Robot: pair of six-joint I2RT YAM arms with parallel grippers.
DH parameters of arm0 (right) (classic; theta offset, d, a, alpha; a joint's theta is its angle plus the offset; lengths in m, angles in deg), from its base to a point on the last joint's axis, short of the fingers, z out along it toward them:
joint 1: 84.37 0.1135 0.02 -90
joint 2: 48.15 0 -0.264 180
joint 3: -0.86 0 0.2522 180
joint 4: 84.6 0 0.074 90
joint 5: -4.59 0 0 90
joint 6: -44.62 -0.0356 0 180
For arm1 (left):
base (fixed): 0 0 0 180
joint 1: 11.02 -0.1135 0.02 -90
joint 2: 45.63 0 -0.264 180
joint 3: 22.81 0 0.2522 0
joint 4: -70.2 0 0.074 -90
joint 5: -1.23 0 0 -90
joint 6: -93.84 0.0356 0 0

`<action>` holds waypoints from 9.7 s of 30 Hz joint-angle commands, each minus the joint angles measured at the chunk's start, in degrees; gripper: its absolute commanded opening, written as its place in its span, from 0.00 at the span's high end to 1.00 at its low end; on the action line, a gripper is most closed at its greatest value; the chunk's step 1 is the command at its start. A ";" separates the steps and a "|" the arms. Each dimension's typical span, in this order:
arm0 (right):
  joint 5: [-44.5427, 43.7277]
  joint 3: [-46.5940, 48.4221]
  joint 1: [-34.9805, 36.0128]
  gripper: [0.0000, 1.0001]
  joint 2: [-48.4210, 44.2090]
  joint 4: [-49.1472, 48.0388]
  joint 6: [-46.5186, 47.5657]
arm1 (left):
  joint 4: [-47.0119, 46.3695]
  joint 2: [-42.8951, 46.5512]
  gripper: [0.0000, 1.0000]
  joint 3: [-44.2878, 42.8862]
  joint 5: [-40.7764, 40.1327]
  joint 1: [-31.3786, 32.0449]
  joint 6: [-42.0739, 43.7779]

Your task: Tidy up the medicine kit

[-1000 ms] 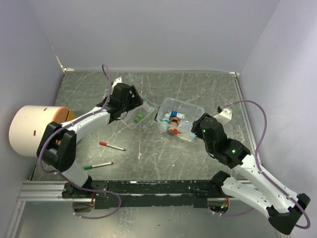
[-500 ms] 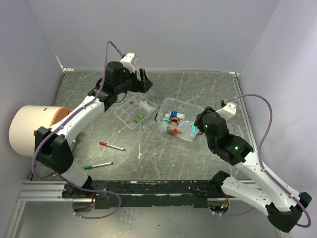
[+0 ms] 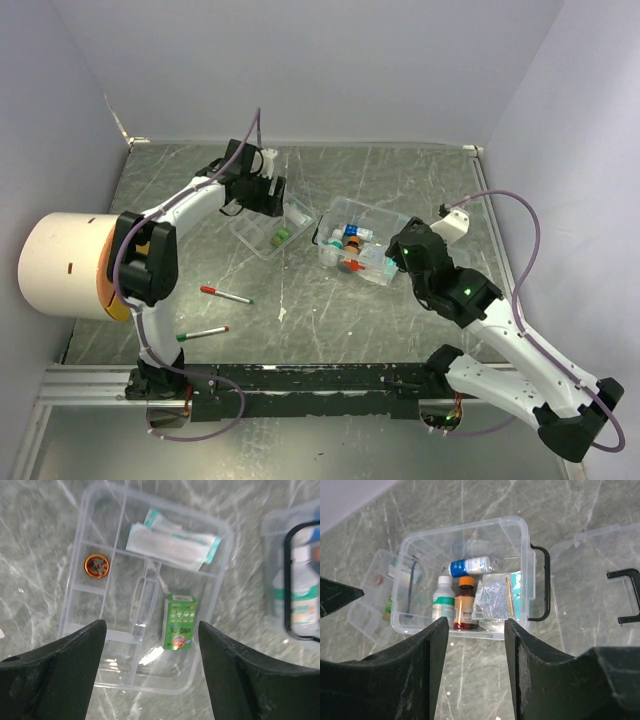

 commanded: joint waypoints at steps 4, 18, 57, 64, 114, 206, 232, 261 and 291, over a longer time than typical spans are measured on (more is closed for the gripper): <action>-1.12 0.86 0.01 0.51 1.53 4.31 -3.93 | 4.76 -3.99 0.28 -2.38 -1.86 0.34 5.74; -1.09 -0.58 -1.19 0.51 1.61 3.99 -2.69 | 7.15 -10.25 0.45 -5.89 -7.10 1.91 6.83; 25.98 0.86 -25.94 0.55 23.59 -7.72 16.22 | 16.10 -3.90 0.84 -8.60 -10.94 2.75 -0.46; 29.35 2.40 -27.35 0.75 27.53 -10.65 22.59 | 19.97 -1.82 0.84 -9.93 -12.09 2.72 -2.47; 42.62 13.76 -24.20 0.42 35.28 -13.37 30.52 | 27.13 12.01 0.84 -14.36 -12.46 14.31 10.22; 30.37 -0.71 -24.30 0.40 7.31 -7.13 16.43 | 28.57 2.80 0.21 -26.96 -2.90 24.10 17.46; 23.03 5.26 -24.41 0.40 21.55 -9.21 16.69 | -7.12 43.33 0.29 29.74 -31.42 20.68 -30.24; 40.68 -15.46 -71.82 0.23 26.41 -18.24 11.39 | -6.70 48.63 0.23 33.22 -32.08 20.70 -31.23; 42.11 -20.56 -58.61 0.23 18.87 -15.28 17.58 | -6.46 43.65 0.27 28.66 -23.22 20.64 -29.15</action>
